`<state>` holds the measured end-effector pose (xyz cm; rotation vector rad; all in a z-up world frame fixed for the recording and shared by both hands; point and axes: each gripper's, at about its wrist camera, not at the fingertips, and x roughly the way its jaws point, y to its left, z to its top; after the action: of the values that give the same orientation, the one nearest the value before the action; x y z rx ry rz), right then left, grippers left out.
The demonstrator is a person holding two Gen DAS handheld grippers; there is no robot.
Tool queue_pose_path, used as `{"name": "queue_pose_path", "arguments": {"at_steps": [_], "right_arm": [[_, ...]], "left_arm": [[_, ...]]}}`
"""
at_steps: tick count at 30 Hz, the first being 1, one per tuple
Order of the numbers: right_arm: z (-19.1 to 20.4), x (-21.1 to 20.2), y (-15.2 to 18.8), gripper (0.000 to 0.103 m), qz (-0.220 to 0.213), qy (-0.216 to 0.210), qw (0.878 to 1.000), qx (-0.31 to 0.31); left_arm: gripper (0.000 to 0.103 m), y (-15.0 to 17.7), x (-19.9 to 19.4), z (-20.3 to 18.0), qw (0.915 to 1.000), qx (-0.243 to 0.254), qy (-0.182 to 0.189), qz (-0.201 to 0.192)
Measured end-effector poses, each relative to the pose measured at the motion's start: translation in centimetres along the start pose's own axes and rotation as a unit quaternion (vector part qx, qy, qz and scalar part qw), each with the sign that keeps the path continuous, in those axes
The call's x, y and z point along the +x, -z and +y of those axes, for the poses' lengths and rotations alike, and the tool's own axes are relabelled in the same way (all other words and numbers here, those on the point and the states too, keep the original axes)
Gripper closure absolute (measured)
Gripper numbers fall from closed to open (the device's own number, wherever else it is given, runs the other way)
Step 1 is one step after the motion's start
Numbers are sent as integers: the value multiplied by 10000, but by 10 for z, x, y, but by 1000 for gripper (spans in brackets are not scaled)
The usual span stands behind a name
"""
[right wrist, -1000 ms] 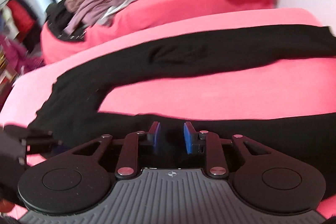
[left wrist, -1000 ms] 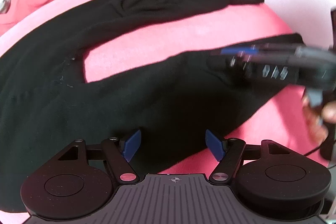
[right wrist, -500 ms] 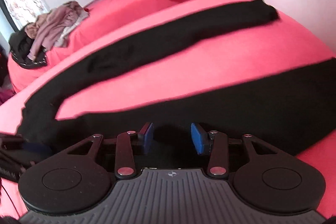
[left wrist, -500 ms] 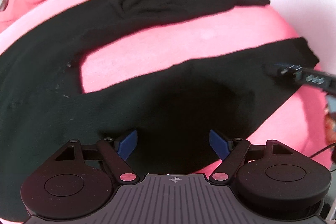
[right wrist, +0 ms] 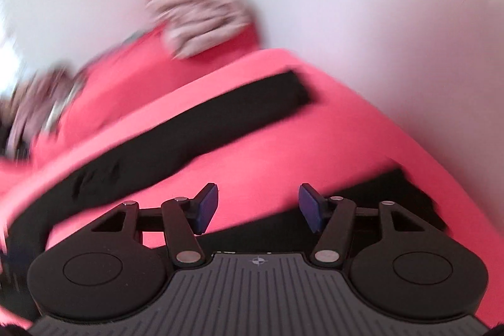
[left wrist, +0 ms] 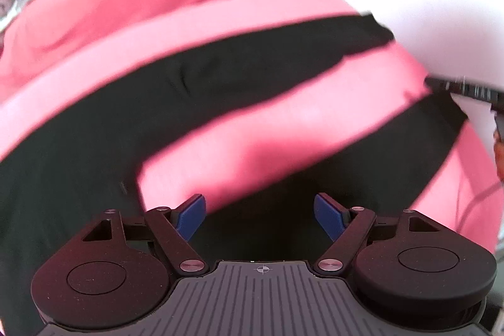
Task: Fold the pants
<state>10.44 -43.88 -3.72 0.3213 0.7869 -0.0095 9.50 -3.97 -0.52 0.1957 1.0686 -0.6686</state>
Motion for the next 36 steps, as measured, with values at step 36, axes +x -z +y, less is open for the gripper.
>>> {"name": "queue_pose_path", "arguments": {"at_steps": [36], "right_arm": [[156, 138, -56, 75, 486, -1823, 9706, -1493]], "left_arm": [[0, -45, 70, 87, 9972, -562, -439, -208]]}}
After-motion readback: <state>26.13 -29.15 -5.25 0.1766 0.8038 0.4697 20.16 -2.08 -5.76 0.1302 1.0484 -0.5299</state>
